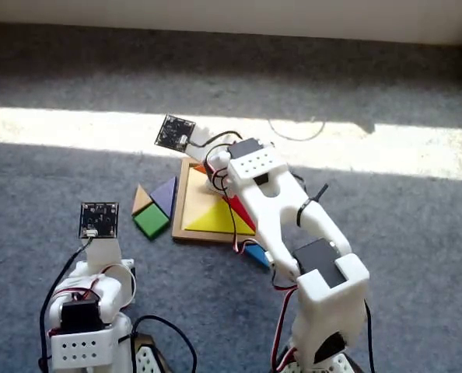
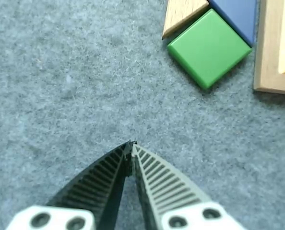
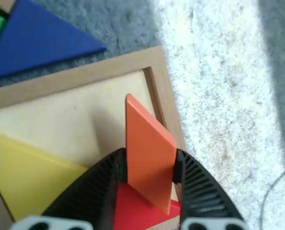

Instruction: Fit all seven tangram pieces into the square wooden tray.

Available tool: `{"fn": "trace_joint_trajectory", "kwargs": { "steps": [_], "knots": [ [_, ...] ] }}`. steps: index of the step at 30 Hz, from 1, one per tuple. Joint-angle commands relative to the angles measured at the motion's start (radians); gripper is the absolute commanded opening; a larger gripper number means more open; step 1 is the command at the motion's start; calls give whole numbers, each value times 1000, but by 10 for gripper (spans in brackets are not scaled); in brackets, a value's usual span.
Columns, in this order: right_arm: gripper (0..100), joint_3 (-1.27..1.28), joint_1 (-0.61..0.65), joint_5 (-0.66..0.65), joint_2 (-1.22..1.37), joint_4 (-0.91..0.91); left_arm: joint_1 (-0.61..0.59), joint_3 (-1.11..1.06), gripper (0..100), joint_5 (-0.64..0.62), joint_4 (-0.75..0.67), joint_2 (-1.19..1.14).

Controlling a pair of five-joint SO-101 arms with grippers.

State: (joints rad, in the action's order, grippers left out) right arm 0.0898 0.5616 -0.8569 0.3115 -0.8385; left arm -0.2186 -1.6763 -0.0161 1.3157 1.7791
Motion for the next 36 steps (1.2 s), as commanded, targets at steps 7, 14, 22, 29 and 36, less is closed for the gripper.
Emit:
{"fn": "trace_joint_trajectory", "kwargs": {
  "steps": [7,14,22,29,36],
  "knots": [
    [199,-58,-5,-11,-28,-107,1,-19,6,6,5,36],
    [0,-74,24,34,-36,-105,1,-19,6,6,5,36],
    [4,-102,71,446,-114,-99,1,-19,6,6,5,36],
    [4,-27,73,660,-114,38,1,-19,6,6,5,36],
    [4,125,73,698,-114,213,1,-19,6,6,5,36]
  ]
}}
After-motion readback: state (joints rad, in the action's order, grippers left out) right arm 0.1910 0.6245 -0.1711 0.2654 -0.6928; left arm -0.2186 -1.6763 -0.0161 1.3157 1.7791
